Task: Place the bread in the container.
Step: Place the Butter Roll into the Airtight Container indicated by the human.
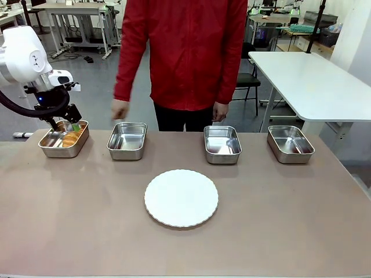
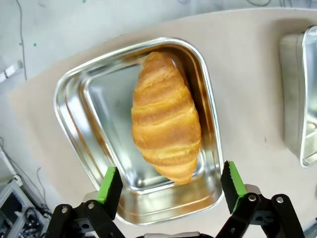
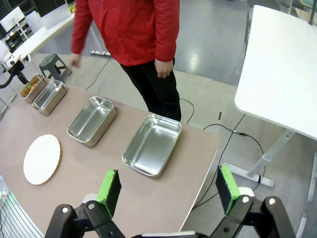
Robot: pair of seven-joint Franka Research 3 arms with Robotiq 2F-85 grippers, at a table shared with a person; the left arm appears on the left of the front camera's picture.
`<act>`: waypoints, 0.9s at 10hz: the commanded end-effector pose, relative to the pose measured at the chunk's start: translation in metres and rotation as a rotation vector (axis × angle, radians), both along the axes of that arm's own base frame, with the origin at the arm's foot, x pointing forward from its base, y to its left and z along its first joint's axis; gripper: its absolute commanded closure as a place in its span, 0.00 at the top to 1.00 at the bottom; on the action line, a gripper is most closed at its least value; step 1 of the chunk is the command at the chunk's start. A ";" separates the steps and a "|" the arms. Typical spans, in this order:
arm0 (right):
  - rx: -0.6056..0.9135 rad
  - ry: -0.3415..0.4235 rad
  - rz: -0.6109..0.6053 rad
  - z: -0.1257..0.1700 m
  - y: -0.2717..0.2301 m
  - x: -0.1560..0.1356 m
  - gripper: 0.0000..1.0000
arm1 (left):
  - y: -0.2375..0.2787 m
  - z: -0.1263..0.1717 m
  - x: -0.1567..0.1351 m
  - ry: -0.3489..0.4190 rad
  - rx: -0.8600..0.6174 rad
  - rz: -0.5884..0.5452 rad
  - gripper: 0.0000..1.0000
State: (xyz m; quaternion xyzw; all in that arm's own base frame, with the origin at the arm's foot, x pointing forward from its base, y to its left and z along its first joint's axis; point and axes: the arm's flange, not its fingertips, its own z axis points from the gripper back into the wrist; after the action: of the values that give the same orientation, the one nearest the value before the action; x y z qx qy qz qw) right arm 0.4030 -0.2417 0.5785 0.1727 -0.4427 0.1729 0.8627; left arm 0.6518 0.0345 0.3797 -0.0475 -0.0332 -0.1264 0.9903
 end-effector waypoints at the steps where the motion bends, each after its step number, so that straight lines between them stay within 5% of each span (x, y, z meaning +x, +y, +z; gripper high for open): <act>1: -0.005 -0.003 0.001 0.002 0.000 0.000 1.00 | 0.000 0.033 -0.021 -0.077 0.009 0.041 1.00; 5: -0.005 -0.003 0.001 0.002 0.000 0.000 1.00 | -0.025 0.081 -0.079 -0.179 0.026 0.015 1.00; 9: -0.005 -0.003 0.001 0.002 0.000 0.000 1.00 | -0.042 0.109 -0.172 -0.310 0.025 0.001 1.00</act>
State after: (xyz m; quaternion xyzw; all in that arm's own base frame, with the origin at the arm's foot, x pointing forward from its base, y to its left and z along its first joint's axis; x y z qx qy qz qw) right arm 0.4027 -0.2421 0.5787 0.1724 -0.4431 0.1726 0.8627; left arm 0.5076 -0.0067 0.4912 -0.0197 -0.1587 -0.1329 0.9781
